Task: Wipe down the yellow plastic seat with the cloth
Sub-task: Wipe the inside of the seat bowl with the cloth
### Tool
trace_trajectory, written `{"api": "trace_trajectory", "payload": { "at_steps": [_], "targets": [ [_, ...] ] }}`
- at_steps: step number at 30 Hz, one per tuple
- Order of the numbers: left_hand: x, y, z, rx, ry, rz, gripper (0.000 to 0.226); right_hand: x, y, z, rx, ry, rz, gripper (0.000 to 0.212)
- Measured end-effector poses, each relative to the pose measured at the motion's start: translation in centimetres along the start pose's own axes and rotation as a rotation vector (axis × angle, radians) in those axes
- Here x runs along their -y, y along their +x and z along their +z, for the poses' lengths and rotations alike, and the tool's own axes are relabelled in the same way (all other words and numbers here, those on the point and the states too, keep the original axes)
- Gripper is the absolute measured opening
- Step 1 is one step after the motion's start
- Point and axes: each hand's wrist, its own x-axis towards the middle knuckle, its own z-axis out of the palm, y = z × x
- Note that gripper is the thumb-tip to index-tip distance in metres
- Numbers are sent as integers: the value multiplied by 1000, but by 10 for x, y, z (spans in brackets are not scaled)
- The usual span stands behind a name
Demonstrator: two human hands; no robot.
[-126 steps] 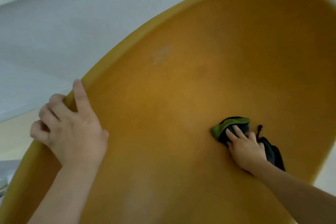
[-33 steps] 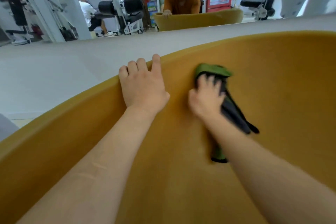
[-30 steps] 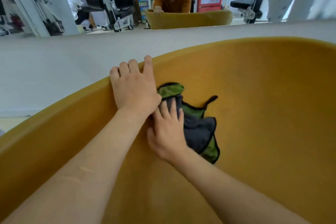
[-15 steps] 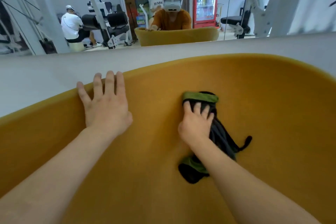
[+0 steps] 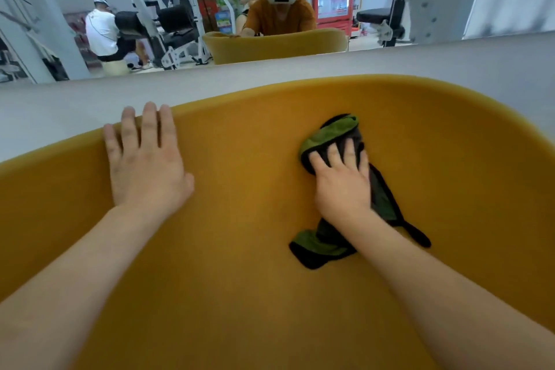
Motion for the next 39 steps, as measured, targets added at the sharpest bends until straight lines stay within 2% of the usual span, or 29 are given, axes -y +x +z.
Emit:
{"api": "trace_trajectory", "payload": {
  "at_steps": [2,4,6,8,11,13,15,17,20,24,27,29,31,33,35,37,39],
  "targets": [
    [-4,-1,-2,14,-15,9,102,42,-18,9,65,99,-70,53],
    [-18,-18,5,108,-12,135,92,66,-43,22,140,129,-269,50],
    [-43,-56,22,292,23,340,84,53,-58,27,198,58,-473,47],
    [-69,-93,40,486,-15,412,84,14,-55,22,209,-110,-581,46],
    [-88,-117,56,623,-69,385,78,-62,-18,-12,130,-271,-455,46],
    [-89,-120,56,619,-69,383,76,-95,6,-41,21,-348,-340,46],
    [-91,-121,54,608,-83,374,76,-93,9,-46,-2,-304,-255,48],
    [-95,-123,50,628,-123,359,75,-65,-20,-23,103,-163,-216,51],
    [-103,-127,43,726,-234,345,68,-21,-100,13,341,-7,-364,50],
    [-117,-143,39,852,-357,329,66,-25,-137,9,618,102,-479,49],
    [-130,-149,33,909,-484,302,71,-65,-130,-5,547,-94,-502,49],
    [-136,-153,28,956,-588,316,78,-103,-119,-17,407,-142,-382,49],
    [-141,-157,29,979,-647,333,80,-137,-110,-28,200,-163,-245,48],
    [-143,-162,28,940,-665,341,77,-144,-112,-25,95,-135,-167,49],
    [-145,-170,24,806,-702,352,71,-123,-133,-10,176,-17,-155,53],
    [-152,-179,18,649,-817,416,60,-91,-169,4,344,154,-205,50],
    [-160,-191,13,606,-920,542,47,-70,-191,3,493,462,-181,38]
  ]
}}
